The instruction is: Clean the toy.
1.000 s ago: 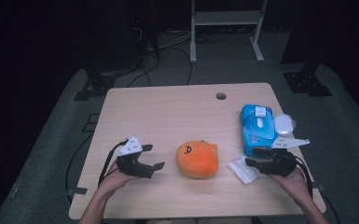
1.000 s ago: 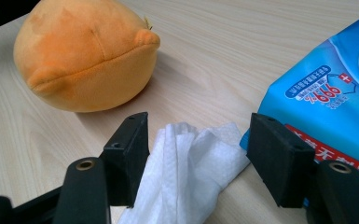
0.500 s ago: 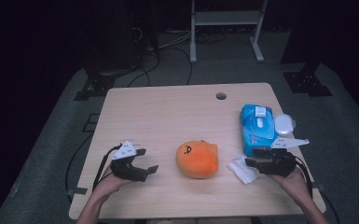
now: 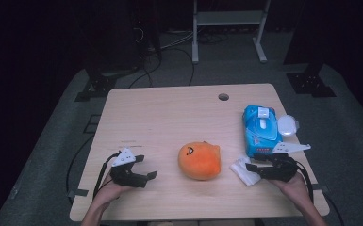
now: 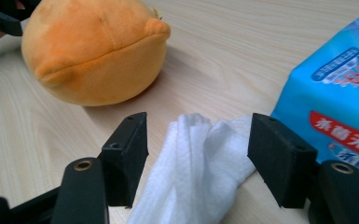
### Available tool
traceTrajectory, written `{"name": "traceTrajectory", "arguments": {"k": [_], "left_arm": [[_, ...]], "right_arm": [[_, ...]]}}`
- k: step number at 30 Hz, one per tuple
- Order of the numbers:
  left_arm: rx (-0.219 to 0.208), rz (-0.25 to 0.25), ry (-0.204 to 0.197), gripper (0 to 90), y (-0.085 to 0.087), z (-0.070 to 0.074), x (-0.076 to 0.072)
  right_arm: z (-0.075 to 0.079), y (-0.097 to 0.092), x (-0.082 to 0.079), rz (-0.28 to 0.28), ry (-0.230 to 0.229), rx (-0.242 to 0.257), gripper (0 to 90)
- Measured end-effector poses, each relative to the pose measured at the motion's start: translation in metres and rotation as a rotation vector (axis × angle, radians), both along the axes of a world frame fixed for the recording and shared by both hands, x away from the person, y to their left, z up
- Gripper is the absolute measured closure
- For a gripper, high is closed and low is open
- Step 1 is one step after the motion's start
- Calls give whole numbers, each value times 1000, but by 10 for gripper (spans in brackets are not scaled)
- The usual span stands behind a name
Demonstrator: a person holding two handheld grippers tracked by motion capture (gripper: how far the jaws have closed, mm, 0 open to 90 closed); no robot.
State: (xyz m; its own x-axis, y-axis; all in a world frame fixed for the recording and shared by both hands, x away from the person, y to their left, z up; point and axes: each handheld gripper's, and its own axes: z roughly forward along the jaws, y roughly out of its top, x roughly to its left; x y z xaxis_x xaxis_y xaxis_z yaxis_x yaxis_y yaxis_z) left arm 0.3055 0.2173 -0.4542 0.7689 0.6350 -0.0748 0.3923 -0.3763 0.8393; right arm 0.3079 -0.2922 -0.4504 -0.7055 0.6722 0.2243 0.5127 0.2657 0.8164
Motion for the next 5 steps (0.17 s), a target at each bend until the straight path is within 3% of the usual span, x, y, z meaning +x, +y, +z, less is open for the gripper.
{"name": "traceTrajectory", "arguments": {"k": [5], "left_arm": [[4,-4,-13,127,-3,-1,0]], "right_arm": [[-2,3,-1,13,0,20,362]]}}
